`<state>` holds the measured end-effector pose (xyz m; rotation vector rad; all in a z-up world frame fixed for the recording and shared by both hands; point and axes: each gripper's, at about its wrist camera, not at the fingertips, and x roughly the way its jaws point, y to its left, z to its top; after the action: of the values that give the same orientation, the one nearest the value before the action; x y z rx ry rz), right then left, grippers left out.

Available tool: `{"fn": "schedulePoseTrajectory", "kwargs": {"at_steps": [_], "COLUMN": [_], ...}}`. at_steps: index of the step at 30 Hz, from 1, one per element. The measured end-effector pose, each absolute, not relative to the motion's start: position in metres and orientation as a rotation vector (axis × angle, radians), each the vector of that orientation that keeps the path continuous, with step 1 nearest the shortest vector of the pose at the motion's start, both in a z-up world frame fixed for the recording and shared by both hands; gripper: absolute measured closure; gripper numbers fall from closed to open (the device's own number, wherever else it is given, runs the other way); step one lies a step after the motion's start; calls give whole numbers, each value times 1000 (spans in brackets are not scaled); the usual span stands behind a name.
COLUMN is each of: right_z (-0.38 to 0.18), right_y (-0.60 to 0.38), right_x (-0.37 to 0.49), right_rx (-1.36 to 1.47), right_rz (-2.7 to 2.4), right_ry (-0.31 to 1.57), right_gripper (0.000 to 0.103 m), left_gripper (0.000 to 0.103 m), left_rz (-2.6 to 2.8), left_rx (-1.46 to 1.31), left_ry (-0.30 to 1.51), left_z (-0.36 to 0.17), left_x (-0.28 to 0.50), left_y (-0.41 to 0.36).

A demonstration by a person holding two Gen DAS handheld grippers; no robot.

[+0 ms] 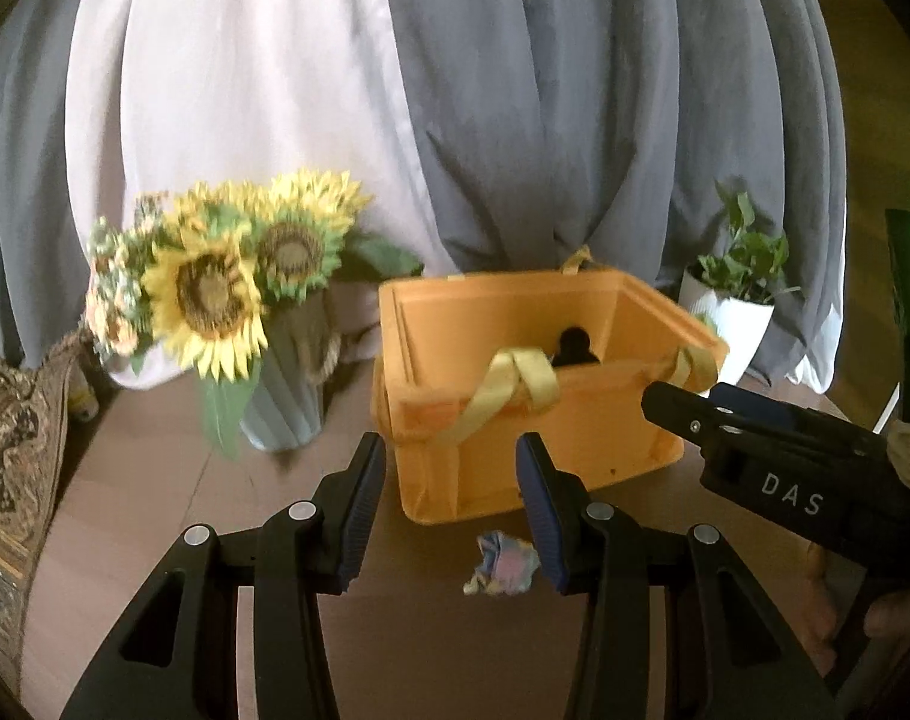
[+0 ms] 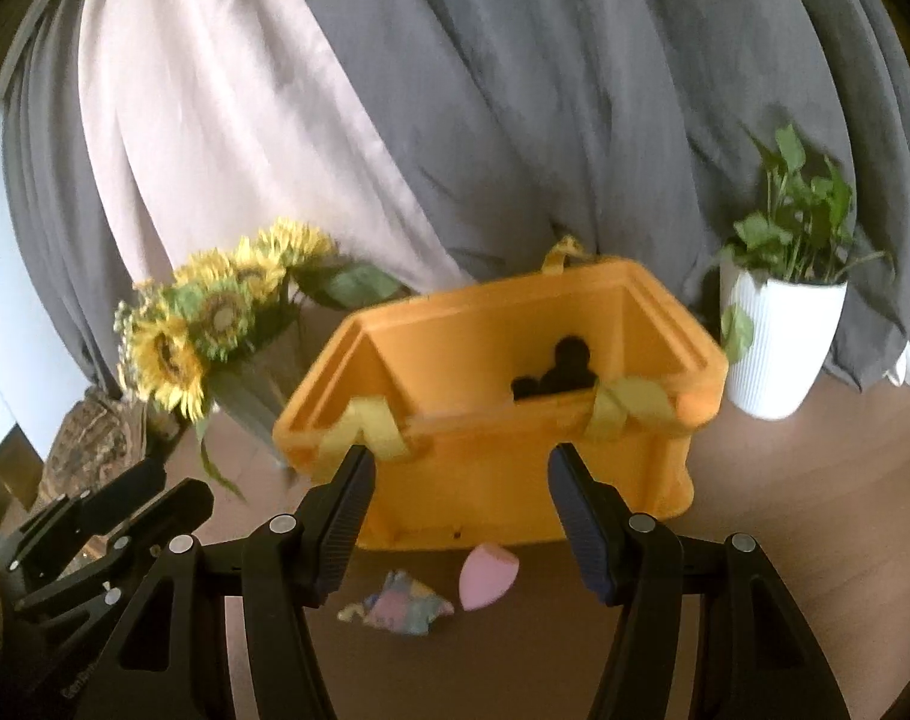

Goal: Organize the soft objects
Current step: 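Move both open tools back toward the patterned cloth and pink sponge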

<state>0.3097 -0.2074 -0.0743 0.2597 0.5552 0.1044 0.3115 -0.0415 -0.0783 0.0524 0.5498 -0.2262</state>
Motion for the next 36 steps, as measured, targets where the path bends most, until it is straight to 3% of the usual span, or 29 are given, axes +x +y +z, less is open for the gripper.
{"fn": "schedulePoseTrajectory", "kwargs": {"at_steps": [36], "right_z": [-179], "right_y": [-195], "right_x": [353], "right_rx": [324], "right_rz": [106], "right_ry": [787], "right_gripper": [42], "left_gripper": [59], "left_rz": [-334], "left_rx": [36], "left_ry": [770], "left_z": [-176], "left_x": [348], "left_y": [-56]}}
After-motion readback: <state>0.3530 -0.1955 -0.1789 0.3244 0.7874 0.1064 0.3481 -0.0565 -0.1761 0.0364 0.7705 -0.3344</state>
